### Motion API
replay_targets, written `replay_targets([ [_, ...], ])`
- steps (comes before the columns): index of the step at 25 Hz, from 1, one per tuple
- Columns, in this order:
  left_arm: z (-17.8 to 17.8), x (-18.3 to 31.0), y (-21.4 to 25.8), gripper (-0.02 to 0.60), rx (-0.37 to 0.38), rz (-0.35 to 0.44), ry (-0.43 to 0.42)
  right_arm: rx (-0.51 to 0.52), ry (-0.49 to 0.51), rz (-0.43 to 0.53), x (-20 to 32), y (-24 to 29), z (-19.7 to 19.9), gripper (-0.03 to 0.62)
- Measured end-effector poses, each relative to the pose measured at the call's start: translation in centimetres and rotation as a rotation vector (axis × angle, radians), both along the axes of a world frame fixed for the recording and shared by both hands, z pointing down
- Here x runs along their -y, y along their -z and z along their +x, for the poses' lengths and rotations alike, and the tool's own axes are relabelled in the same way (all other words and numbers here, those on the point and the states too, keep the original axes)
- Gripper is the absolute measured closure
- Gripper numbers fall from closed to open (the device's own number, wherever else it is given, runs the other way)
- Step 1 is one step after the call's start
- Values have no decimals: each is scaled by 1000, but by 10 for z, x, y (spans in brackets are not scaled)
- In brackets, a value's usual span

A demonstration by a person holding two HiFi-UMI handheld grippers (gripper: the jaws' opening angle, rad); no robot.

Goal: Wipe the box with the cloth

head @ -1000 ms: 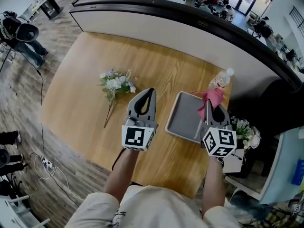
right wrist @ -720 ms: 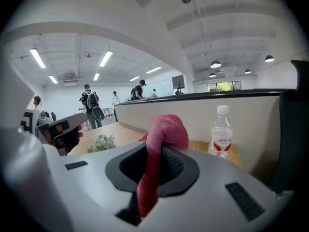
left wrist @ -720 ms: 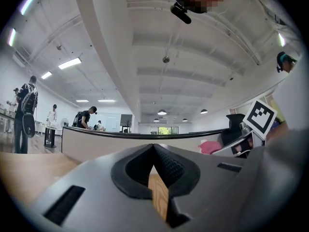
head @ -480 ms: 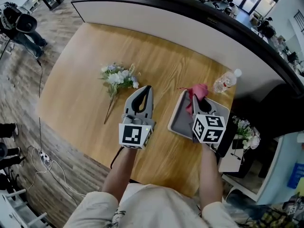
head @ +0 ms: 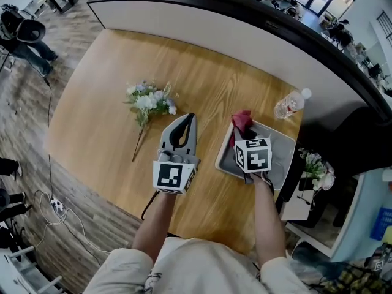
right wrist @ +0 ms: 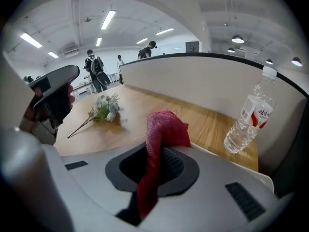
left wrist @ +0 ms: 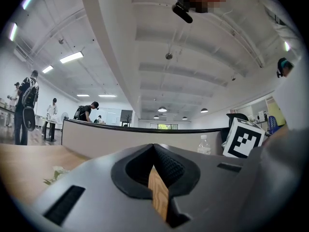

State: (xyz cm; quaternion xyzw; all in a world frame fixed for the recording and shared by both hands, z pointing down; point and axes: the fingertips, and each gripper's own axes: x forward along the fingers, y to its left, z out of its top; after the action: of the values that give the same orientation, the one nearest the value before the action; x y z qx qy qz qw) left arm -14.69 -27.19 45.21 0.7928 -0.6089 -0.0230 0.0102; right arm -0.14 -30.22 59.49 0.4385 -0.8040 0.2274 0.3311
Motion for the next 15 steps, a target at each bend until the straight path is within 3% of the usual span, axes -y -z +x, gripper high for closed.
replay_targets([
  [15,18,-2,-4,568,15,-20,-50,-29,27,-32,0,-2,-3,537],
])
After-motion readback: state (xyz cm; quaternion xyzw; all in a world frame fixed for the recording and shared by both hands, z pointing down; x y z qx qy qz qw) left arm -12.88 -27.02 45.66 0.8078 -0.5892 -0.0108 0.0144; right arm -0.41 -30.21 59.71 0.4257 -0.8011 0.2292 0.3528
